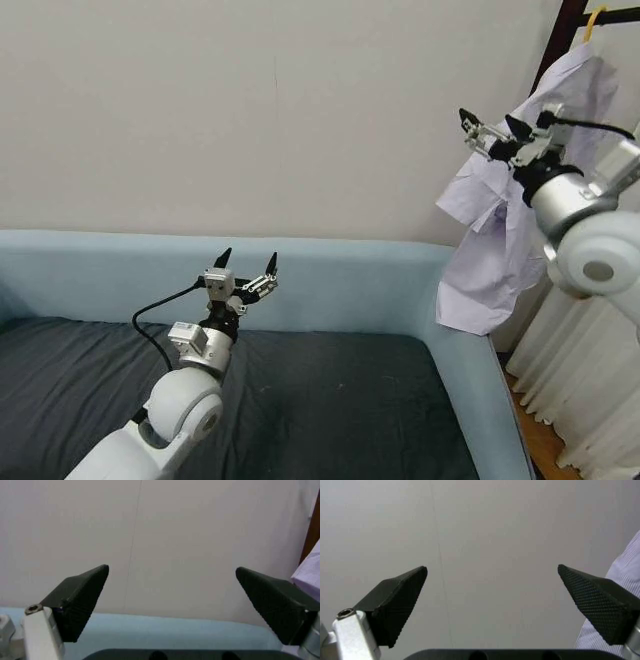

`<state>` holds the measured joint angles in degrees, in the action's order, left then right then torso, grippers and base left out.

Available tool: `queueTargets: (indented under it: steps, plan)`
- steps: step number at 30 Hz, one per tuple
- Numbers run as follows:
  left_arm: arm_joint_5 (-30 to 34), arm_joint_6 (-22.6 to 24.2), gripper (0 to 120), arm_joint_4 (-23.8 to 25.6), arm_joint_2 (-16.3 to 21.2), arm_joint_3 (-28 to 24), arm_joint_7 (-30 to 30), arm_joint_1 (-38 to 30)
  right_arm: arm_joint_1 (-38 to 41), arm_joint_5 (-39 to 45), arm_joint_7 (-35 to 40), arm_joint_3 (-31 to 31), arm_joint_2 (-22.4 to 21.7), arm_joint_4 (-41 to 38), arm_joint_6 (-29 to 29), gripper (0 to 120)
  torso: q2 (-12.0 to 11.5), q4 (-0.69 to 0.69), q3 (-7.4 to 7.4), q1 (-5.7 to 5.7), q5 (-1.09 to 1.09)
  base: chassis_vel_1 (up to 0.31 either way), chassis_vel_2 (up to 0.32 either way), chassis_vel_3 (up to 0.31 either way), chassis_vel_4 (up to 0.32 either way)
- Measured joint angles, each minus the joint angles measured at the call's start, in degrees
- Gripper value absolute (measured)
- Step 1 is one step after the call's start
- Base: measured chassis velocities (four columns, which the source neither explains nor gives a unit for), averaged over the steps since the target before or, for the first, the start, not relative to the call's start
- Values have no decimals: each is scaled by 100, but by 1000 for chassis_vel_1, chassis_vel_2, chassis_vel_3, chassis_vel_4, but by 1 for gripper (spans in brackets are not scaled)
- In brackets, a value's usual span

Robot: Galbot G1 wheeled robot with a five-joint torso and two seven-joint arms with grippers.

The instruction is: Pick up the clothes from the sofa and hang them on the clothes hanger.

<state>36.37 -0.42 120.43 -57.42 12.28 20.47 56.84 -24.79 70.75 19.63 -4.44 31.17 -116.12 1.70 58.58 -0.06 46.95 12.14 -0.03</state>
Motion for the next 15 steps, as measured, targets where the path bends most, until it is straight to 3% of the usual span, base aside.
queueTargets:
  steps: [3, 5, 7, 8, 10, 12, 15]
  plan:
    - [25, 79, 100, 184, -167, 275, -61, 342, -684, -520, -305, -263, 148, -99, 119, 100, 0, 0, 0, 0, -2, 0, 0, 0, 0]
    - [-59, 114, 100, 472, -421, 662, -135, 946, -1243, -1061, -560, -418, 479, -131, 169, 100, 0, -5, 0, 0, -2, 0, 0, 0, 0]
    - [-240, 120, 100, 758, -702, 1019, -211, 1511, -1635, -1523, -796, -472, 862, -93, 173, 100, 0, 4, 0, 0, -1, 0, 0, 0, 0]
    - [-240, 120, 100, 758, -702, 1019, -211, 1511, -1635, -1523, -796, -472, 862, -93, 173, 100, 0, 4, 0, 0, -1, 0, 0, 0, 0]
    - [-612, 41, 100, 1014, -1058, 1295, -296, 2027, -2189, -2240, -873, -672, 1299, -85, 118, 100, 0, 8, 0, 0, -4, 0, 0, 0, 0]
    - [-797, -45, 100, 1070, -1197, 1354, -309, 2189, -2511, -2698, -754, -836, 1513, -118, -64, 100, 0, 6, 0, 0, -2, 0, 0, 0, 0]
    - [-1399, -454, 100, 1098, -1515, 1437, -410, 2607, -3619, -3920, -82, -1717, 2118, -452, -992, 100, 0, -5, 0, 0, -2, 0, 0, 0, 0]
